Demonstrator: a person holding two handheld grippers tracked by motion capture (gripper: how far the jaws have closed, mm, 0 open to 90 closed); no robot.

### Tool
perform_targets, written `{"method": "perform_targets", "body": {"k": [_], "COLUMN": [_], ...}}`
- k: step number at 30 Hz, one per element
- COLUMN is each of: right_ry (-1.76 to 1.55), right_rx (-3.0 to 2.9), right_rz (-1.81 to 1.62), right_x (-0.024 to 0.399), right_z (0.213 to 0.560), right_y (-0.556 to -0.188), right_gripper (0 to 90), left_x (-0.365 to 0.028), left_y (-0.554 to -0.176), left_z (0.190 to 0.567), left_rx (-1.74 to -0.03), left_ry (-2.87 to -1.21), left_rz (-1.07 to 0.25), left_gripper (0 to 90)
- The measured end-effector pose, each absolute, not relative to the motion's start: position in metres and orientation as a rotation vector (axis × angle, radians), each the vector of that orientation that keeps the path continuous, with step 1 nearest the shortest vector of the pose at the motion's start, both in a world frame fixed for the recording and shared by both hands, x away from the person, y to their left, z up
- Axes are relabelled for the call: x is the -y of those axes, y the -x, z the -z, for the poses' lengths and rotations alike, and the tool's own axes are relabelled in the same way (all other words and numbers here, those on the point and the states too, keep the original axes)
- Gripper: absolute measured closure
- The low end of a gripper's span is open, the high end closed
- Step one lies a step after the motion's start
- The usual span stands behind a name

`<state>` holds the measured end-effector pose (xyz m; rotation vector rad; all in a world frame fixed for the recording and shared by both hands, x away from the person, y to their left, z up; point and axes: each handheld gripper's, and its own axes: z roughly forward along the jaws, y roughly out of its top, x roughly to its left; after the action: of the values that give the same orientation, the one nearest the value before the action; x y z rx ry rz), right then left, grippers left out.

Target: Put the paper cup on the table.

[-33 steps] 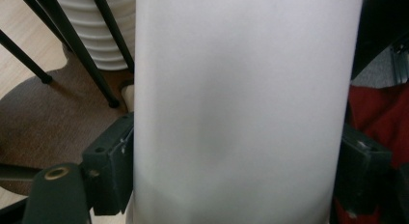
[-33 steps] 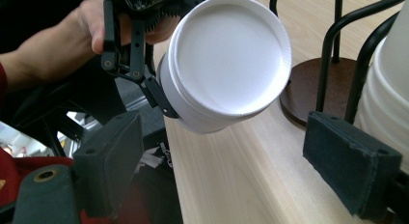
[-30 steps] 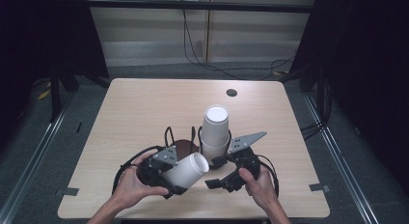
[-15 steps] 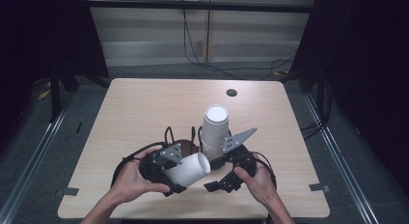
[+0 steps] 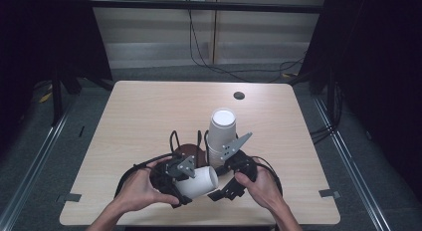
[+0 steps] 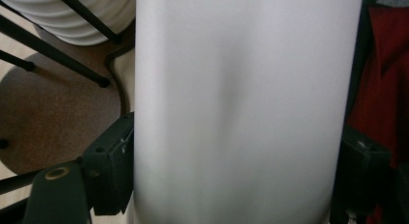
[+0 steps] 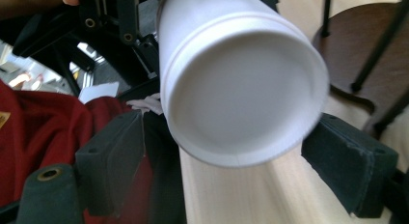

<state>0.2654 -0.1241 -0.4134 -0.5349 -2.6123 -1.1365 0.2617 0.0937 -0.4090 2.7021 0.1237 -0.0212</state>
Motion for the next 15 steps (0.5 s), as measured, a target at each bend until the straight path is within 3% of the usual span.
{"method": "perform_targets", "body": {"k": [15], "right_ry": [0.512], "right_rx": [2.61], "right_rz": [0.98], "right_x": [0.109], "right_z": [0.42], "right_y": [-0.262], "right_gripper": [14.8], "left_x": [-0.084], "left_y": [-0.253], "left_z": [0.415], "left_rx": [-0.054], "left_ry": [-2.739], "left_rz": [0.048], "left_gripper": [18.6]}}
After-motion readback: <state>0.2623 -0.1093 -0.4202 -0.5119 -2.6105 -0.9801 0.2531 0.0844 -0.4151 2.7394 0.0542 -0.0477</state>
